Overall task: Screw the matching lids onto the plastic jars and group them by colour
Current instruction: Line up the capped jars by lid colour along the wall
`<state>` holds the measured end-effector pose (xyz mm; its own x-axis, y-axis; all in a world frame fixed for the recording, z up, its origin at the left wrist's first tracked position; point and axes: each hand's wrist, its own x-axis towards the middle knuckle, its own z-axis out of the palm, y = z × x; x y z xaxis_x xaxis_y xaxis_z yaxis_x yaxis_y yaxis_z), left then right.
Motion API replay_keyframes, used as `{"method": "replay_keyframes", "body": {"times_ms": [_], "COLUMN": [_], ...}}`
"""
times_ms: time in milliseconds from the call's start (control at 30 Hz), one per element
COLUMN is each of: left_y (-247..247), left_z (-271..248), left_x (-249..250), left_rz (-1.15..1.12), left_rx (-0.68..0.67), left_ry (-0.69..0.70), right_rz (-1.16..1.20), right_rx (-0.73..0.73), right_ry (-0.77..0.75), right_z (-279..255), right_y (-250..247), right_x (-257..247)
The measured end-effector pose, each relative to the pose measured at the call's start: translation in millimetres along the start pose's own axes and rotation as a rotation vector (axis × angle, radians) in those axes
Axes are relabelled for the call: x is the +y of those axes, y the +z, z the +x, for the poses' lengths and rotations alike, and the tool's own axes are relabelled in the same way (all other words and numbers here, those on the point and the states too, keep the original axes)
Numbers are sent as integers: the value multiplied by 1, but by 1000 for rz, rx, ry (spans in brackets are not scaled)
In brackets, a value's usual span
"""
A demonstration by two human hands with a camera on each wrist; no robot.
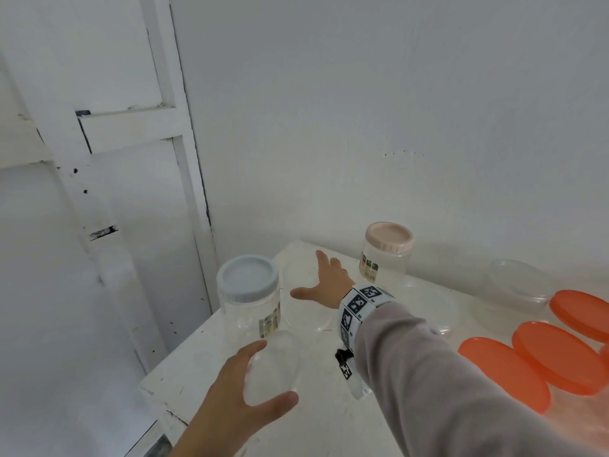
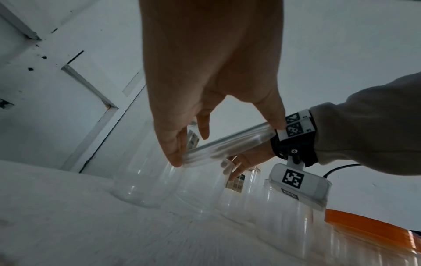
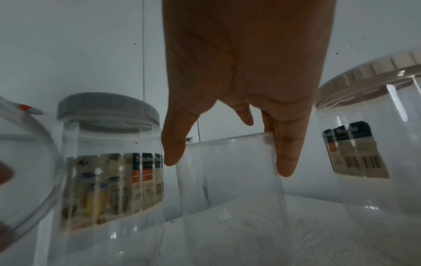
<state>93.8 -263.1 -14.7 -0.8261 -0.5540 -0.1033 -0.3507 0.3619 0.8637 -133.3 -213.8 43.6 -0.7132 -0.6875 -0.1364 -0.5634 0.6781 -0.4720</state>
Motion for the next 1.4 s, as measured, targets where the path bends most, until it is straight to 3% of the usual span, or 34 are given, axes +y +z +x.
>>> {"method": "replay_keyframes", "body": {"times_ms": [333,500,767,1033,1200,1400], "left_y": [17,25,35,47,51,48], "left_z": [5,5,1,-8,-11,-12], "left_x": [20,30,45,61,70,82], "left_rz": [-48,-136,-227,-216,-206,-164], "left_rx": [-3,78,198,155,129,71], "left_ry": [30,117,194,174,164,157], "right_rz": [-125,-109,157,558,1007,1332], "right_rx": [40,107,45,-3,-207,-220], "right_ry": [-17,-109,-87,113,195,270], "right_z": [-38,-78,-147,-199,-222,-230], "right_y": [-18,-23,-25,-26,-26,-13], "right_x": [17,35,69,102,121,142]}}
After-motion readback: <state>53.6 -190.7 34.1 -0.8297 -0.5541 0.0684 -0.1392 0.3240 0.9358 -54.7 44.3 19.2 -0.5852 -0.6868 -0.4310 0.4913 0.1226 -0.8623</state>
